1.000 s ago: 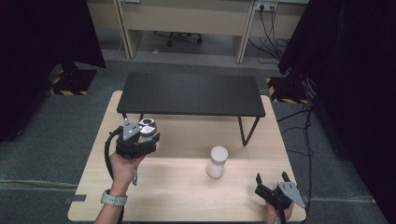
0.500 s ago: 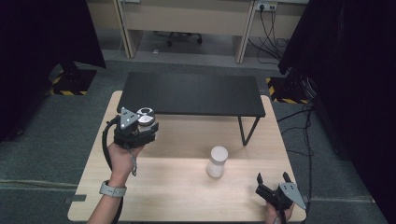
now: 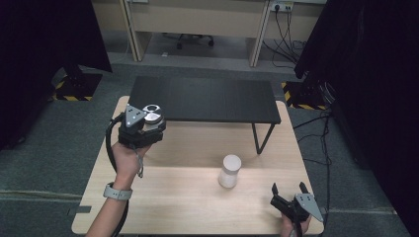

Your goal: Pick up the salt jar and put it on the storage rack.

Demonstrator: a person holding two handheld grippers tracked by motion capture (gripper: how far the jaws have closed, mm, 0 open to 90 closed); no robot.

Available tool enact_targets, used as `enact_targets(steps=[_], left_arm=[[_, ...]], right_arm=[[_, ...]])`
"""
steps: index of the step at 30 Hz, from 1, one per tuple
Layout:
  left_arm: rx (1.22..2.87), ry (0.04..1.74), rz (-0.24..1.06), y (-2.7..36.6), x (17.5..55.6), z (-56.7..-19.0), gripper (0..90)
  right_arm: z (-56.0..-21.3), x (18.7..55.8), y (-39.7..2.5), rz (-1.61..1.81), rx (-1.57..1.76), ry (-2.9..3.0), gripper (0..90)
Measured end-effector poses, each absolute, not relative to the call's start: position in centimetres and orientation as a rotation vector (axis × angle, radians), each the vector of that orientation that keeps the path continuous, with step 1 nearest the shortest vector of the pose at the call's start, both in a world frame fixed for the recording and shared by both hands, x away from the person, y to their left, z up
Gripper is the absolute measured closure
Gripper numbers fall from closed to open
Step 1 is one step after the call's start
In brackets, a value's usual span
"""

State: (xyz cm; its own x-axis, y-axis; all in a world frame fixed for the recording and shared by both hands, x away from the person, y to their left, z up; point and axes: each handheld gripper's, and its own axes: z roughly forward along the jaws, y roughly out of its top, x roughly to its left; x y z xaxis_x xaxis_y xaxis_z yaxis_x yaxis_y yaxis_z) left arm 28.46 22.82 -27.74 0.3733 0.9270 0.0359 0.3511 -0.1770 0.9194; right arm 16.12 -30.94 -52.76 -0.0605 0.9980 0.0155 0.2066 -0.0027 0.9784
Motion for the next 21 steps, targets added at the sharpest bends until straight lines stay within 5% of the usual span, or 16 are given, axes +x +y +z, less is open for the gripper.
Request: enact_targets(steps=[21], left_arm=[[1.722, 1.119, 0.863, 22.0, 29.5, -25.7, 31.6]], right_arm=[[-52.7, 16.2, -30.9, 1.147, 1.342, 1.408, 0.3]])
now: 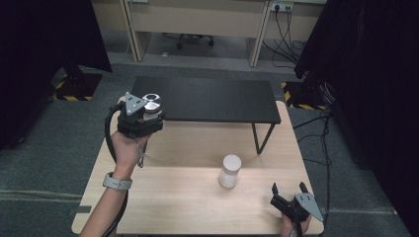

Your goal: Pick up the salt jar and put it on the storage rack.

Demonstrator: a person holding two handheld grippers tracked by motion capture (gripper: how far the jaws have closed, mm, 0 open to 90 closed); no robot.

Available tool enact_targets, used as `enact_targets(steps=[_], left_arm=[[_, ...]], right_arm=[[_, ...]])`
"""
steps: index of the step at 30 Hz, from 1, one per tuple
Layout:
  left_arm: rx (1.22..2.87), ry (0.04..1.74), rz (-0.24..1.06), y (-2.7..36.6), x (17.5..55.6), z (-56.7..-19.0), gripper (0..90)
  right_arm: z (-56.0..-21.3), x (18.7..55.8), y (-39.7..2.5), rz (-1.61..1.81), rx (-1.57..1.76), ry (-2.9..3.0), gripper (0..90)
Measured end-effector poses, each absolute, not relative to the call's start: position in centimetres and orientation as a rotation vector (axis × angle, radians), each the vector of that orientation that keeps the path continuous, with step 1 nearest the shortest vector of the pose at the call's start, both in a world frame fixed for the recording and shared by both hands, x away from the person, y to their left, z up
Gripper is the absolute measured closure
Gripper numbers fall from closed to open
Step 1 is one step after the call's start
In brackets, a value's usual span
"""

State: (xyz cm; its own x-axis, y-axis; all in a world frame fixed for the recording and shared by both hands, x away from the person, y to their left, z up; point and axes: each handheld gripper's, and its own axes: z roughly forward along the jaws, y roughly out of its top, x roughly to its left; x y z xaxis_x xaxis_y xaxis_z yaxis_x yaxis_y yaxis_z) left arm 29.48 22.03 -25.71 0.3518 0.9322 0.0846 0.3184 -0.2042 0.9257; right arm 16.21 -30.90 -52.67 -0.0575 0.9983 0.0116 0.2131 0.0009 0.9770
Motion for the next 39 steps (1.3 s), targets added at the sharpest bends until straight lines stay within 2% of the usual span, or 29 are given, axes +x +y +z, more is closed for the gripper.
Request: enact_targets(steps=[29, 39], left_arm=[[1.695, 1.116, 0.912, 21.0, 34.2, -25.4, 31.6], [1.699, 1.107, 0.892, 20.7, 36.2, -25.2, 31.6]], right_arm=[[-52.6, 16.2, -30.7, 1.133, 1.345, 1.402, 0.3], [-52.5, 16.4, -30.6, 1.122, 1.341, 1.415, 0.3]])
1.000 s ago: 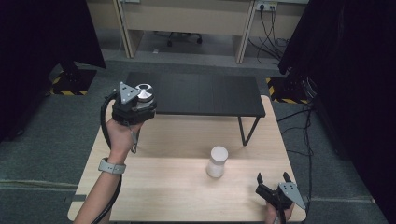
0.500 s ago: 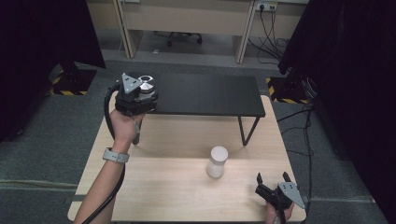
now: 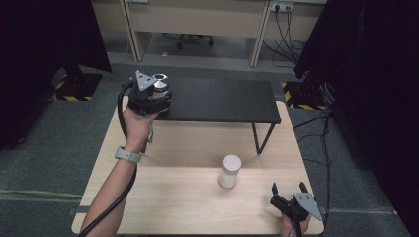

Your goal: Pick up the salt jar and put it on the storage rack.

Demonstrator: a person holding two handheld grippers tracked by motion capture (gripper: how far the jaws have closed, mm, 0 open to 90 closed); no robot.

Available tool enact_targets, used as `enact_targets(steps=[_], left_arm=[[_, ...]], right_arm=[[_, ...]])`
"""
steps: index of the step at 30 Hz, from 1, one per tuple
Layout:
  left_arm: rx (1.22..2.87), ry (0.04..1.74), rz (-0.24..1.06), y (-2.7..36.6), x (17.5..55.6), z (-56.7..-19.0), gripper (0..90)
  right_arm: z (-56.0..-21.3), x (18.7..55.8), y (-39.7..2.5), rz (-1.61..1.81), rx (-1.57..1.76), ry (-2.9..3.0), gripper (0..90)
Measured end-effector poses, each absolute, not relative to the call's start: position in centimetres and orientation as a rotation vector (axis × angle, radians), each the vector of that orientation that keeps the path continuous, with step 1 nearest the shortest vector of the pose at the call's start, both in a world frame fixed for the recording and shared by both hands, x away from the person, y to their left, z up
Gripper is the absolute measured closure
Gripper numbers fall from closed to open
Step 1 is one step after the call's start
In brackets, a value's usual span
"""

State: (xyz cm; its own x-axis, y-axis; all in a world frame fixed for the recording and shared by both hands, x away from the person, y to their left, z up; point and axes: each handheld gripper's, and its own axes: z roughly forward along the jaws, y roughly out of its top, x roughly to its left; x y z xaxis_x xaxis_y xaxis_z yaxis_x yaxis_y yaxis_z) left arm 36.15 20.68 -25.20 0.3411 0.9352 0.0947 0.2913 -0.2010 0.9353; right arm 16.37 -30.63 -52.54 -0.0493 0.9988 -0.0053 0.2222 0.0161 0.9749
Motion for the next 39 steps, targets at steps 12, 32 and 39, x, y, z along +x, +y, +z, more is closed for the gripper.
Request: enact_targets(steps=[12, 32, 39], left_arm=[[1.687, 1.132, 0.878, 20.5, 37.6, -25.6, 31.6], [1.686, 1.131, 0.882, 20.4, 38.5, -26.1, 31.4], [1.677, 1.131, 0.869, 20.8, 38.6, -26.2, 31.1]], right_arm=[[-52.5, 16.4, -30.6, 1.117, 1.339, 1.422, 0.3], [-52.6, 16.3, -30.6, 1.125, 1.341, 1.411, 0.3], [-52.6, 16.3, -30.7, 1.129, 1.343, 1.407, 0.3]])
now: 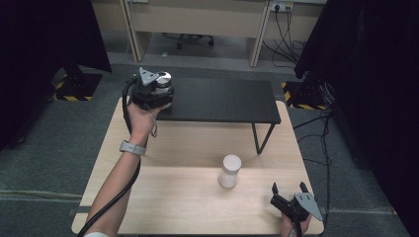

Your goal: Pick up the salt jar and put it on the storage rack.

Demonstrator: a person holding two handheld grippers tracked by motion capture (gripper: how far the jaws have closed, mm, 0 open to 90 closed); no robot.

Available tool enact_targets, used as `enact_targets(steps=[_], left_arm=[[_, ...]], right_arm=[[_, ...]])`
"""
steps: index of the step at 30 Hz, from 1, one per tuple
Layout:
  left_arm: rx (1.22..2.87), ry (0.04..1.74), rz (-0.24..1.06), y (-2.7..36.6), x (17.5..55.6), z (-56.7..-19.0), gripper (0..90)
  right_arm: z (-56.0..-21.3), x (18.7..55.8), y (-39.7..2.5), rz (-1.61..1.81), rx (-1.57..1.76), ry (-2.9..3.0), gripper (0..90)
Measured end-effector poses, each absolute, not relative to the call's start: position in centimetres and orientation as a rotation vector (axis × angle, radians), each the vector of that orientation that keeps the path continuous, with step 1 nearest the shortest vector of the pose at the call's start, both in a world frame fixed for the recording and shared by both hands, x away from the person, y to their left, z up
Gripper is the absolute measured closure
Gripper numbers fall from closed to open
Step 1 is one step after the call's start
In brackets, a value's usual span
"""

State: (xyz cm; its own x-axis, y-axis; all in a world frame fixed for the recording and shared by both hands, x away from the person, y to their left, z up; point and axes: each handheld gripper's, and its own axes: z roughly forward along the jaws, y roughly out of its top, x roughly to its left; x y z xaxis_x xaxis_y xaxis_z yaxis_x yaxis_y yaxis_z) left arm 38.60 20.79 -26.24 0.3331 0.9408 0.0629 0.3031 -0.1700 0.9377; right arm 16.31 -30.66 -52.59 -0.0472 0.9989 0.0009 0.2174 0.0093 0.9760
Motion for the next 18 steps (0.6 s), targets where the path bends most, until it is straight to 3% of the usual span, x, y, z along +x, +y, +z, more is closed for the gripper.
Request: enact_targets(steps=[5, 12, 16, 18], left_arm=[[1.671, 1.121, 0.891, 20.9, 38.5, -26.4, 29.6], [1.651, 1.101, 0.861, 21.4, 38.3, -26.6, 13.2], [1.651, 1.045, 0.749, 23.0, 38.8, -26.9, 0.0], [1.67, 1.047, 0.766, 22.7, 38.6, -26.7, 0.0]], right_arm=[[-52.6, 16.3, -30.7, 1.131, 1.343, 1.407, 0.3], [-52.6, 16.3, -30.7, 1.13, 1.341, 1.407, 0.3], [-52.6, 16.3, -30.7, 1.131, 1.341, 1.409, 0.3], [-52.6, 16.3, -30.7, 1.129, 1.34, 1.41, 0.3]])
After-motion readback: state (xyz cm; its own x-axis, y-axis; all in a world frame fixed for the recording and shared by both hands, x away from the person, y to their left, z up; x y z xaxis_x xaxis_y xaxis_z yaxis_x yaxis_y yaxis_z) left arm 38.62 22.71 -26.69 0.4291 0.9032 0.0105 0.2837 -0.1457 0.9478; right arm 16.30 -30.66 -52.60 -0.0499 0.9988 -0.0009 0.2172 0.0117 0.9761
